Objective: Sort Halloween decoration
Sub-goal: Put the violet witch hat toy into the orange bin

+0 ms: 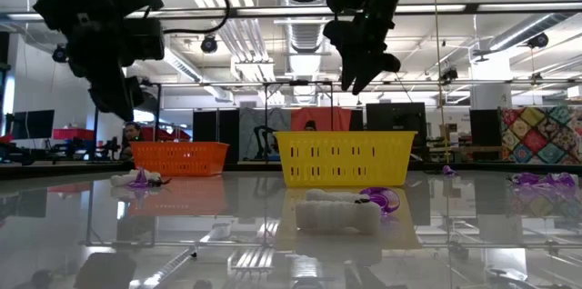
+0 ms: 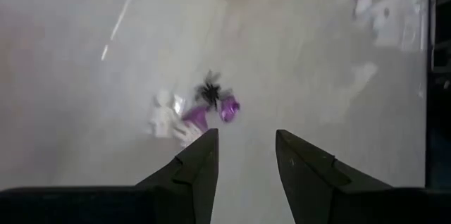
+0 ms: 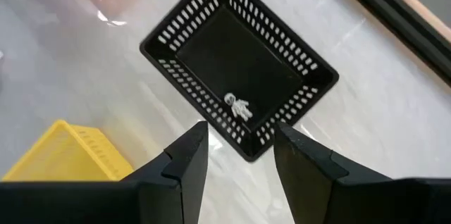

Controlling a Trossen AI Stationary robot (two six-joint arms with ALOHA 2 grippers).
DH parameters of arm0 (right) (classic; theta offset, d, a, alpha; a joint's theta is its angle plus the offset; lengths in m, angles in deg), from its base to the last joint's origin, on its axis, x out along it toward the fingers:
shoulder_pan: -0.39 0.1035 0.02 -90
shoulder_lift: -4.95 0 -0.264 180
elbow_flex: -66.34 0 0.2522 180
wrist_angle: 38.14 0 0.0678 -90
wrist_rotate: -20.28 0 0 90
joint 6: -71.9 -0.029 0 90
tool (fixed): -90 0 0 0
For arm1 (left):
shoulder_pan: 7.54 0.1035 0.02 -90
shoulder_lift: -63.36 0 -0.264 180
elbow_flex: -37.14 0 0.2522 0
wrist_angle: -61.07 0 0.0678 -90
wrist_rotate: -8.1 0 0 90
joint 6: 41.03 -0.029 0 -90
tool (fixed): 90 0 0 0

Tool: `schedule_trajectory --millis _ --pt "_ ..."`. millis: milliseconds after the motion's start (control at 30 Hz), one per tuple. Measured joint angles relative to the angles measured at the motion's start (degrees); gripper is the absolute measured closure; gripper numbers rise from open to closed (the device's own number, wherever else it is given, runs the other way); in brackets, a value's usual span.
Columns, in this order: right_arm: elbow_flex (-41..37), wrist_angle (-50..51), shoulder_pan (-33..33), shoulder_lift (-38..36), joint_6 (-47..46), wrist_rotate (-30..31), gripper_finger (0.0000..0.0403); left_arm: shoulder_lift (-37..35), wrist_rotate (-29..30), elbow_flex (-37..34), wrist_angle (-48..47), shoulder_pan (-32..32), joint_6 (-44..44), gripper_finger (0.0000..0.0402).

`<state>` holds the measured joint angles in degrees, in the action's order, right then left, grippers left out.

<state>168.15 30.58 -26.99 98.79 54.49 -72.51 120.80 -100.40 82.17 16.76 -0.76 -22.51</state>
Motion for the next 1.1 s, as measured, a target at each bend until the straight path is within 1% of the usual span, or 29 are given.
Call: schedule_trajectory --millis 133,400,500,800,1000,1100 --pt "0.0 1.4 0.0 -0.1 0.8 0.0 0.0252 3.7 0.5 0.0 1.5 -3.4 0.6 0.0277" --pt "1.5 3.9 0.0 -0.1 2.0 -0.1 0.0253 9.7 0.9 0.0 12.4 -8.4 4.1 0.0277" --pt "2.0 4.5 0.0 -0.1 2.5 -0.1 0.0253 12.0 2.9 0.0 12.3 -8.9 5.0 0.0277" --pt "2.3 5.0 0.0 -0.4 2.6 -0.1 0.0253 18.9 3.1 -0.1 15.9 -8.9 6.0 0.0277" --pt "2.3 5.0 0.0 -0.4 2.6 -0.1 0.0253 21.4 9.1 0.0 16.1 -8.9 7.7 0.0277" --pt "2.3 5.0 0.0 -0.4 2.6 -0.1 0.0255 22.2 9.1 -0.1 16.5 -8.9 7.9 0.0277"
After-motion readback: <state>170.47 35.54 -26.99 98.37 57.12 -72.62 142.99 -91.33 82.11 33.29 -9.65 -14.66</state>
